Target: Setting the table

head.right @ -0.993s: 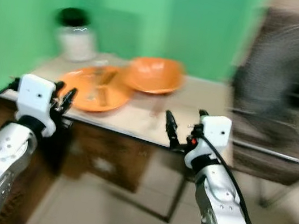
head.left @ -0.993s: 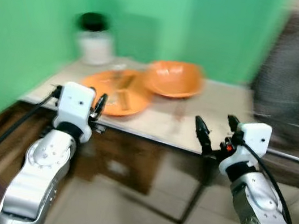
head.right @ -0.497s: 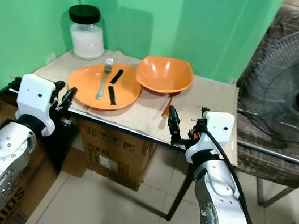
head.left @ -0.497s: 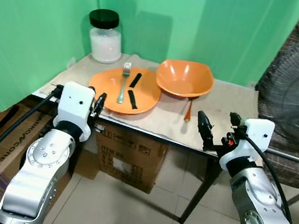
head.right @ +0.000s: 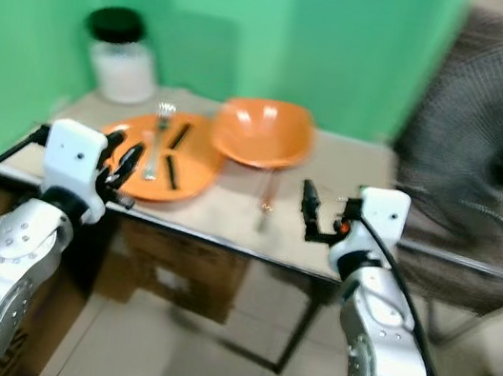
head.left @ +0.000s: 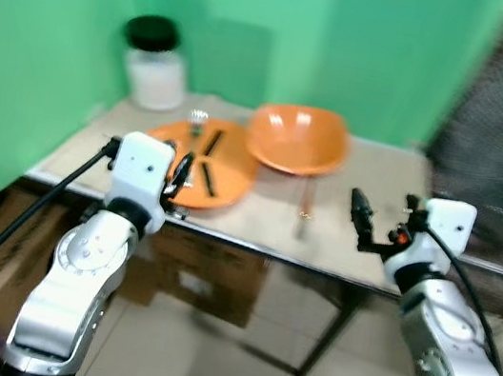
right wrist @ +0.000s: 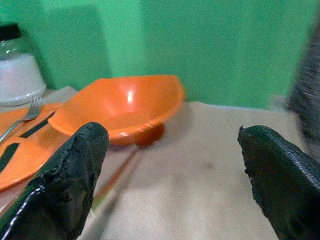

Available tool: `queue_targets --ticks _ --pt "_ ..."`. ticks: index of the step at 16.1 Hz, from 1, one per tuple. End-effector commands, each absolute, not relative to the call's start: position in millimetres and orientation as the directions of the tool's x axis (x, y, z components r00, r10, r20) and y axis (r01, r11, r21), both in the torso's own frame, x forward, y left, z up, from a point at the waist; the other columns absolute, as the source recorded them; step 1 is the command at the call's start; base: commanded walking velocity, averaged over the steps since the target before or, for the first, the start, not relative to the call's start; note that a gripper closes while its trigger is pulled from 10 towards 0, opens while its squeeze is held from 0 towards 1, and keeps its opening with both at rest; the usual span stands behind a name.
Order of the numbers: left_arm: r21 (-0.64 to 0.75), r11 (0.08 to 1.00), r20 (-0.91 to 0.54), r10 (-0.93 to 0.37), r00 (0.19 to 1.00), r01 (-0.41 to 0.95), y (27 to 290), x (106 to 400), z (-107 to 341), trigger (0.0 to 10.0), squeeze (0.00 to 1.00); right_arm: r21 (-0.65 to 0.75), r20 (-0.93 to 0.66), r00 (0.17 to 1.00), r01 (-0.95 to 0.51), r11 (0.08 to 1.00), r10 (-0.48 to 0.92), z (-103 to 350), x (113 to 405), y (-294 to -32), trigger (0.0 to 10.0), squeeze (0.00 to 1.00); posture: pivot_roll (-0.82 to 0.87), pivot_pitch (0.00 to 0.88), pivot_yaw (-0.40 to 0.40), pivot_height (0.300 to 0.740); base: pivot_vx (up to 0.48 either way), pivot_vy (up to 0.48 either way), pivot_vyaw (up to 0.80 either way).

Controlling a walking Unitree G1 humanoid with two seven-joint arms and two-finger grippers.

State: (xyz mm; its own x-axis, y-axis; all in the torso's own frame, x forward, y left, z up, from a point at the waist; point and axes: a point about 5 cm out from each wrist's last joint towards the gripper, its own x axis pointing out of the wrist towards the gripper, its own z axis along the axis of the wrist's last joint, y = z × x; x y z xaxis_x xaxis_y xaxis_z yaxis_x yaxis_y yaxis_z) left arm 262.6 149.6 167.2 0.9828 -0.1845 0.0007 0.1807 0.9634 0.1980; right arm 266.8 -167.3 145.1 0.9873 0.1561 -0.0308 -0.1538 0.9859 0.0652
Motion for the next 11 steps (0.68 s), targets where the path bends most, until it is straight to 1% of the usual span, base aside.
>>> queue_targets --ticks 1,3,4,9,10,11 --pt "0.202 0.965 -0.007 -0.17 0.985 0.168 155.5 262.4 165.7 10.0 0.0 0.066 -0.006 0.983 -0.184 0.981 0.185 150.2 269.4 -159.0 10.0 0.0 0.12 0.0 0.043 0.74 0.375 0.0 0.8" --pt "0.201 0.965 -0.006 -0.17 0.985 0.168 155.0 262.3 165.5 10.0 0.0 0.061 0.006 0.985 -0.172 0.983 0.171 151.7 271.1 -159.7 10.0 0.0 0.12 0.0 0.041 0.74 0.371 0.0 0.8" --pt "0.2 0.965 -0.006 -0.169 0.986 0.167 154.9 262.1 165.4 10.0 0.0 0.083 0.011 0.988 -0.156 0.984 0.155 152.5 272.2 -162.0 10.0 0.0 0.12 0.0 0.039 0.74 0.371 0.0 0.0" --pt "0.199 0.967 -0.011 -0.162 0.987 0.161 155.2 262.4 164.5 10.0 0.0 0.088 0.002 0.987 -0.159 0.983 0.16 155.9 275.3 -167.5 10.0 0.0 0.12 0.0 0.036 0.74 0.351 0.0 0.0" --pt "0.199 0.969 -0.015 -0.148 0.989 0.148 155.0 263.9 163.8 10.0 0.0 0.096 -0.026 0.99 -0.134 0.986 0.137 155.7 276.9 -170.7 10.0 0.0 0.11 0.0 0.035 0.74 0.0 0.0 0.0" --pt "0.191 0.971 -0.007 -0.145 0.989 0.144 154.9 265.3 164.1 10.0 0.0 0.092 -0.028 0.99 -0.138 0.986 0.141 157.4 278.4 -171.4 10.0 0.0 0.11 0.0 0.036 0.74 0.0 0.0 0.0"
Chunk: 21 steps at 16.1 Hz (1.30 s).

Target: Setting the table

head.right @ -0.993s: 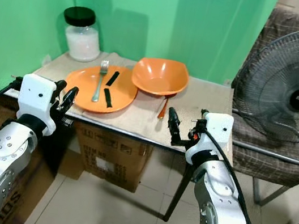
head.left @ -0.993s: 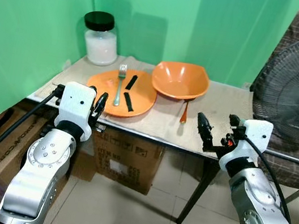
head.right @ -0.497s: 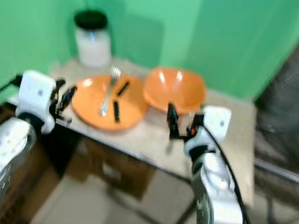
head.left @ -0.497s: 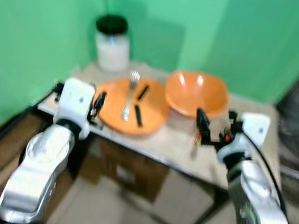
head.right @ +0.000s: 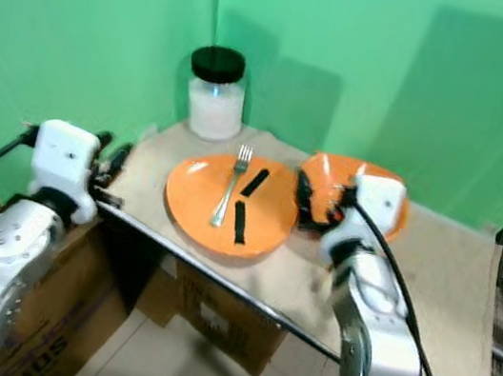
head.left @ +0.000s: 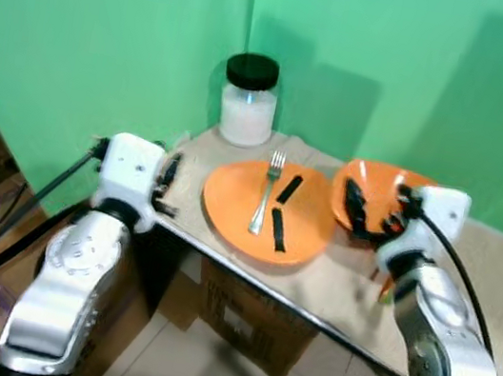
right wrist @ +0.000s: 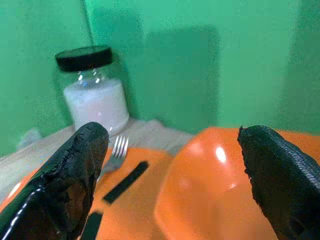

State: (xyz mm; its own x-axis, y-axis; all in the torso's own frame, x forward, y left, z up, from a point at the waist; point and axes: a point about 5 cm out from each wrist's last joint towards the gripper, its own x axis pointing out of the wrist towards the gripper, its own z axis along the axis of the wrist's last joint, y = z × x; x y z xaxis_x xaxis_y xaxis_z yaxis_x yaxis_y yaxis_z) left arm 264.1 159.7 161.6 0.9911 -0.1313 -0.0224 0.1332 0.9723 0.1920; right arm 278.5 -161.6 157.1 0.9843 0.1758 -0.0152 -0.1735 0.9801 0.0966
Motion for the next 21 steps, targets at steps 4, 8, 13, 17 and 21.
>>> queue_targets --ticks 4,8,13,17,21 --pt "0.208 0.969 0.005 -0.141 0.99 0.137 153.5 267.8 165.0 10.0 0.0 0.092 -0.026 0.984 -0.171 0.981 0.174 162.5 280.5 -169.5 10.0 0.0 0.11 0.0 0.027 0.74 0.0 -0.195 0.0" --pt "0.204 0.97 0.008 -0.138 0.99 0.133 153.1 268.6 165.0 10.0 0.0 0.082 -0.047 0.98 -0.189 0.978 0.194 164.3 283.3 -169.5 10.0 0.0 0.11 0.0 0.025 0.74 0.0 -0.429 0.0" --pt "0.216 0.96 -0.003 -0.181 0.984 0.177 149.4 266.1 163.2 10.0 0.0 0.075 -0.134 0.963 -0.227 0.971 0.235 166.4 285.5 -170.1 10.0 0.0 0.12 0.0 0.017 0.74 0.0 -0.258 0.0" --pt "0.257 0.883 -0.085 -0.383 0.92 0.392 142.9 255.5 155.6 10.0 0.0 0.195 -0.226 0.923 -0.27 0.943 0.311 165.1 291.9 -160.9 10.0 0.13 0.12 0.0 0.02 0.74 0.0 0.0 0.0" --pt "0.269 0.842 -0.138 -0.447 0.884 0.468 144.5 254.3 151.8 10.0 0.0 0.37 -0.287 0.926 -0.13 0.92 0.246 164.6 308.0 -161.9 10.0 1.0 0.11 0.0 0.03 0.74 0.0 0.0 0.0"
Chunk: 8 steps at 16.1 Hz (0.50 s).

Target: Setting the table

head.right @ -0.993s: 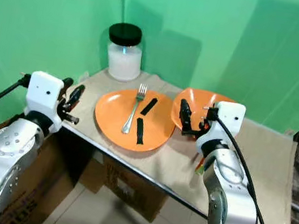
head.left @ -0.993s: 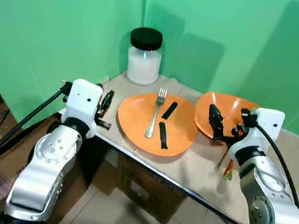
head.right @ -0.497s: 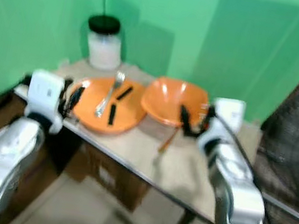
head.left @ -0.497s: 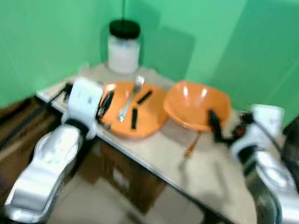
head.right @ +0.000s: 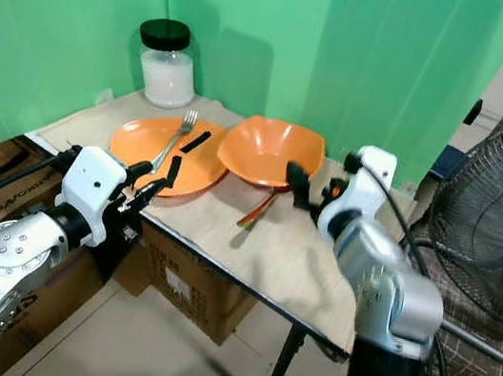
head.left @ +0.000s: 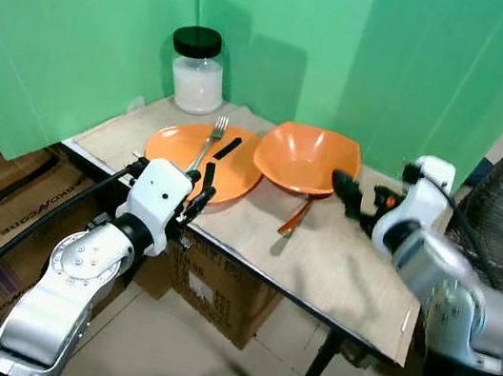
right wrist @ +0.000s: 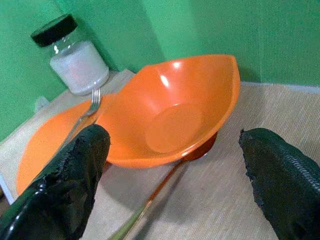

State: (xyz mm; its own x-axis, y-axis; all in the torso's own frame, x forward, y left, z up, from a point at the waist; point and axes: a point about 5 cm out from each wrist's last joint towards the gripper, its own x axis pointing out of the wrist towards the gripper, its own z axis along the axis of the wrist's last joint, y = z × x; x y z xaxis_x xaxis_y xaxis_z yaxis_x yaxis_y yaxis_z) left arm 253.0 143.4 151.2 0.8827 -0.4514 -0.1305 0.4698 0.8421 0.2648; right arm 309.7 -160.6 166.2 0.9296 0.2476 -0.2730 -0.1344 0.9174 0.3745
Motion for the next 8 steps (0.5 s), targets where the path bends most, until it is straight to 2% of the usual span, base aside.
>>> queue_targets --ticks 1,4,5,6,8 --pt "0.274 0.824 -0.154 -0.472 0.868 0.496 145.5 254.7 151.0 10.0 0.0 0.431 -0.299 0.919 -0.108 0.896 0.255 165.8 316.3 -157.6 10.0 1.0 0.11 0.0 0.033 0.74 0.0 0.0 0.0" --pt "0.281 0.819 -0.156 -0.474 0.866 0.499 149.4 255.8 151.9 10.0 0.0 0.386 -0.302 0.915 -0.141 0.912 0.269 170.8 328.4 -148.1 10.0 1.0 0.11 0.0 0.037 0.74 0.0 0.0 0.0" --pt "0.284 0.818 -0.157 -0.475 0.866 0.5 150.8 255.9 152.2 10.0 0.0 0.334 -0.28 0.92 -0.174 0.926 0.274 175.3 332.7 -144.0 10.0 0.0 0.12 0.0 0.034 0.74 0.0 0.0 0.0" --pt "0.288 0.817 -0.157 -0.474 0.866 0.499 151.7 255.9 152.4 10.0 0.0 0.298 -0.252 0.927 -0.2 0.933 0.279 178.3 334.9 -141.2 10.0 0.0 0.12 0.0 0.032 0.74 0.0 0.0 0.0" --pt "0.306 0.813 -0.163 -0.468 0.869 0.495 155.0 254.3 152.0 10.0 0.0 0.128 -0.149 0.937 -0.298 0.946 0.316 187.3 338.7 -133.5 10.0 0.0 0.13 0.0 0.025 0.74 0.0 0.0 0.0"
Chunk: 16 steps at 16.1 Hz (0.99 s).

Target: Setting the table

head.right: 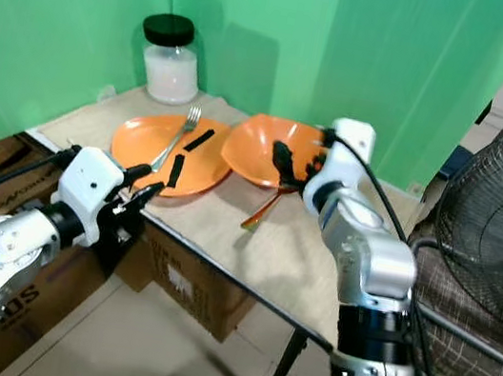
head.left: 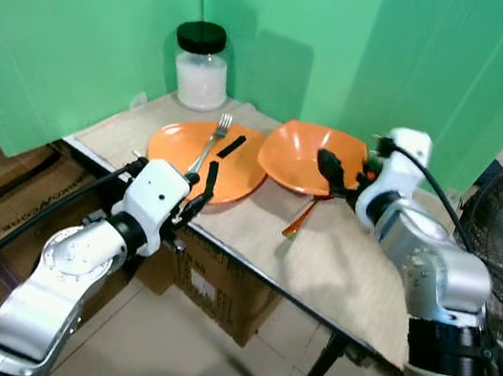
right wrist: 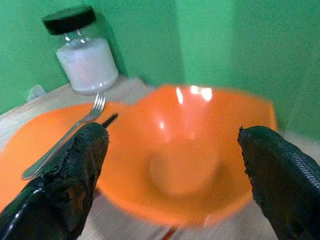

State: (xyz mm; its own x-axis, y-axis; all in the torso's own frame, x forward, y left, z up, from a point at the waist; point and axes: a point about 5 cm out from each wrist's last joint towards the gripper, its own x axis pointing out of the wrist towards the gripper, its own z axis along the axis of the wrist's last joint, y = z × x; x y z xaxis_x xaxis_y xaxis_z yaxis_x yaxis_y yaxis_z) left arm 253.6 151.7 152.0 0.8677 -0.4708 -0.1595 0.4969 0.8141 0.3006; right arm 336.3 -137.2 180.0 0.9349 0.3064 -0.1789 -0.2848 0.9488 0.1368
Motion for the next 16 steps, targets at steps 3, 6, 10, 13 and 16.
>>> queue_targets --ticks 3,6,10,13,16 --pt "0.319 0.811 -0.175 -0.458 0.872 0.49 159.4 251.8 149.9 10.0 0.0 0.047 -0.075 0.887 -0.453 0.89 0.455 195.9 331.3 -125.9 10.0 0.0 0.13 0.0 0.024 0.74 0.0 0.0 0.0" --pt "0.333 0.801 -0.185 -0.461 0.868 0.497 160.3 251.7 149.1 10.0 0.0 -0.098 0.007 0.832 -0.551 0.829 0.555 204.0 324.3 -122.0 10.0 0.0 0.13 0.0 0.03 0.74 0.0 0.0 0.0" --pt "0.343 0.794 -0.198 -0.461 0.865 0.501 160.9 250.9 147.3 10.0 0.0 -0.27 -0.044 0.781 -0.61 0.745 0.623 199.0 316.7 -122.3 10.0 0.0 0.13 0.0 0.031 0.74 0.0 0.0 0.0" --pt "0.37 0.805 -0.208 -0.415 0.886 0.464 167.5 251.6 145.3 10.0 0.0 -0.348 -0.095 0.738 -0.653 0.673 0.668 192.4 310.1 -121.8 10.0 0.0 0.14 0.0 0.023 0.74 0.0 0.0 0.0" --pt "0.382 0.814 -0.217 -0.382 0.898 0.438 172.2 251.8 144.2 10.0 0.0 -0.36 -0.125 0.708 -0.685 0.633 0.695 185.4 304.0 -117.5 10.0 0.0 0.14 0.0 0.022 0.74 0.0 0.0 0.0"
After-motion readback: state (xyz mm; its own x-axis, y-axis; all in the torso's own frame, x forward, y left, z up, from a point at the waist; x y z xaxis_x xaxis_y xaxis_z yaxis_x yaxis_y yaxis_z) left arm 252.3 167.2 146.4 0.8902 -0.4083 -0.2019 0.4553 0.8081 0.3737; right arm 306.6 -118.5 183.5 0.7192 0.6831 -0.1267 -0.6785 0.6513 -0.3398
